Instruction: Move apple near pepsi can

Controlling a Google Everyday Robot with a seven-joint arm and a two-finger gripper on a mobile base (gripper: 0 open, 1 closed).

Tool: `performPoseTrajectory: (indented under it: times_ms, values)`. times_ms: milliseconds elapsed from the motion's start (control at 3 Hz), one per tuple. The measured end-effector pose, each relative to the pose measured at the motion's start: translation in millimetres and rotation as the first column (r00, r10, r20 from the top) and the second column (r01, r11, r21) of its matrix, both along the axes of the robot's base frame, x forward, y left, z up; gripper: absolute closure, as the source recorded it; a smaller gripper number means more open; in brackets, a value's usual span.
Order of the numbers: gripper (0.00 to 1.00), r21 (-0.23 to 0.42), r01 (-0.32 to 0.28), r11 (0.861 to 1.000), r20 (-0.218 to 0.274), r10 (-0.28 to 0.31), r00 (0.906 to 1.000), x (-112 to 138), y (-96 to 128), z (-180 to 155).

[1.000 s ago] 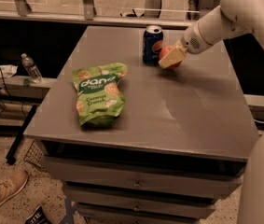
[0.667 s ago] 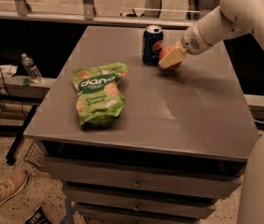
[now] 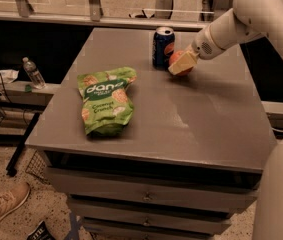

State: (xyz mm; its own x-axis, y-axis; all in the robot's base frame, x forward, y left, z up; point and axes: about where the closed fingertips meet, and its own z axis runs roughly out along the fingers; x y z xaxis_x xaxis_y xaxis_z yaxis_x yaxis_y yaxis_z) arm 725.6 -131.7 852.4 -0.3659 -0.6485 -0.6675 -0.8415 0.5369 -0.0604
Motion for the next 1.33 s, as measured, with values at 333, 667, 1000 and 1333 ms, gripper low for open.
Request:
performPoseTrajectory:
  times_ms: [333, 667, 1000, 1333]
  values:
    - [0.13, 0.0, -0.003, 1.0, -0.004, 0.003, 1.0, 0.3, 2.2, -2.5]
    - [0.0, 0.001, -0.007, 1.0, -0.008, 0.007, 0.9999, 0.6, 4.4, -5.0]
    - [0.0, 0.001, -0.007, 1.0, -0.008, 0.007, 0.9999, 0.6, 4.7, -5.4]
    - [0.0, 0.028, 0.031, 0.999, 0.044, -0.032, 0.9985, -8.0, -17.3, 16.8]
